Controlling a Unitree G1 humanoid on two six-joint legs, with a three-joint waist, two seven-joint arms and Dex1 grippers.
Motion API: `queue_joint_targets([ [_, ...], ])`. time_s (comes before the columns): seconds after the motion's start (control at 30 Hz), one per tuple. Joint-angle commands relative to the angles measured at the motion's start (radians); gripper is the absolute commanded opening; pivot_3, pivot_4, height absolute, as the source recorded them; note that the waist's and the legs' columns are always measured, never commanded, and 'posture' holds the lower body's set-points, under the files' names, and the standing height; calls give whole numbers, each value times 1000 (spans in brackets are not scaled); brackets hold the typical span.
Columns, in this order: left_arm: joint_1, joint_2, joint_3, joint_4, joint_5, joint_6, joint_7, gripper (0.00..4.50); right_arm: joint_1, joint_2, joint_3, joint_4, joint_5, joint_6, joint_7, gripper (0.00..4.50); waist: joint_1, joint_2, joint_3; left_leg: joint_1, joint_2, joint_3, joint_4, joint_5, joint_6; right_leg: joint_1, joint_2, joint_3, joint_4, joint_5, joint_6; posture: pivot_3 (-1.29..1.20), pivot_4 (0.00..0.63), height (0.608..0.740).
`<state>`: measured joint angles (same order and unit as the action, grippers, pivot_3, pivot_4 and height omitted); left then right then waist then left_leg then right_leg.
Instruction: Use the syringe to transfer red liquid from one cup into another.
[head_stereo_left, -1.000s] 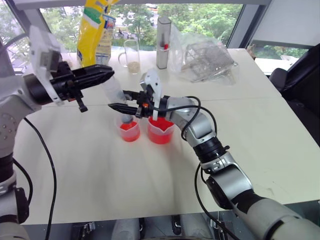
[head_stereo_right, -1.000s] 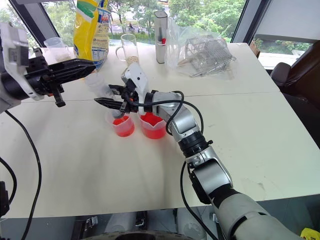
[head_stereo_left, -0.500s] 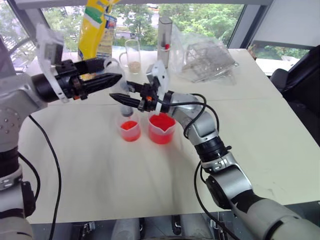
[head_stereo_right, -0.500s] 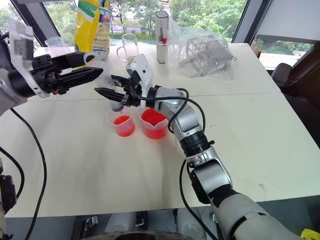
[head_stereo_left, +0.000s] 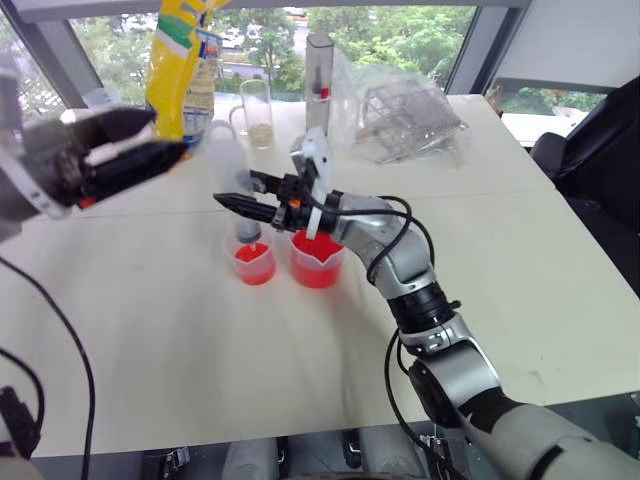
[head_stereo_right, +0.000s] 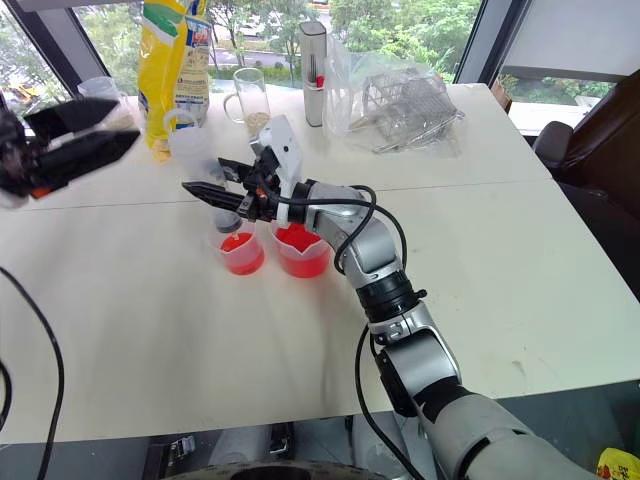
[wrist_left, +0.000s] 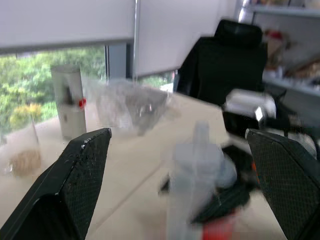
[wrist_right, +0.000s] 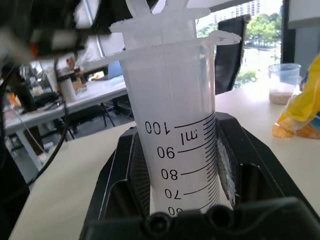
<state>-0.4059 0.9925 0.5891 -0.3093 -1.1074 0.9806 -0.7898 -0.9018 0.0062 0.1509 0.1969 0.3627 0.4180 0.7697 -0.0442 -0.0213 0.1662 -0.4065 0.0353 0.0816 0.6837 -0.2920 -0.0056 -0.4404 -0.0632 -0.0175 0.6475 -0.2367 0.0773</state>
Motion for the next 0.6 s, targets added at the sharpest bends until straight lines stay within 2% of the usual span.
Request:
queue_joint_targets([
  [0.03,55,11,36,-60,10,-34,-29,4438,-142,-17,-112,-26,74,97,-79,1420,2,1,0,0,0,0,0,0,0,0,0,0,0,0,0,0,150,740],
  [0.17,99,-18,-8,-91,43,-84,-29,4438,-336,-109,-248,65,128,292,-196,1420,3,1,1,0,0,-1,0,0,-1,0,-2,-1,0,-2,-3,0,150,740],
  [0.27,126,-37,-47,-115,69,-117,-42,4438,-474,-244,-301,172,139,552,-264,1420,5,1,1,-1,-1,-1,-1,0,-1,0,-4,-1,-1,-2,-5,0,150,740],
  [0.4,135,-61,-81,-119,85,-149,-52,4438,-542,-415,-226,279,95,860,-275,1420,2,0,0,-2,-3,-1,-3,-1,1,-1,-10,-2,-2,-5,-10,0,150,740],
  [0.6,140,-85,-120,-136,86,-174,-61,4438,-464,-590,-22,306,47,1009,-160,1420,-4,3,2,-2,-3,1,-5,-2,3,-3,-10,-2,-3,-5,-10,0,150,740],
])
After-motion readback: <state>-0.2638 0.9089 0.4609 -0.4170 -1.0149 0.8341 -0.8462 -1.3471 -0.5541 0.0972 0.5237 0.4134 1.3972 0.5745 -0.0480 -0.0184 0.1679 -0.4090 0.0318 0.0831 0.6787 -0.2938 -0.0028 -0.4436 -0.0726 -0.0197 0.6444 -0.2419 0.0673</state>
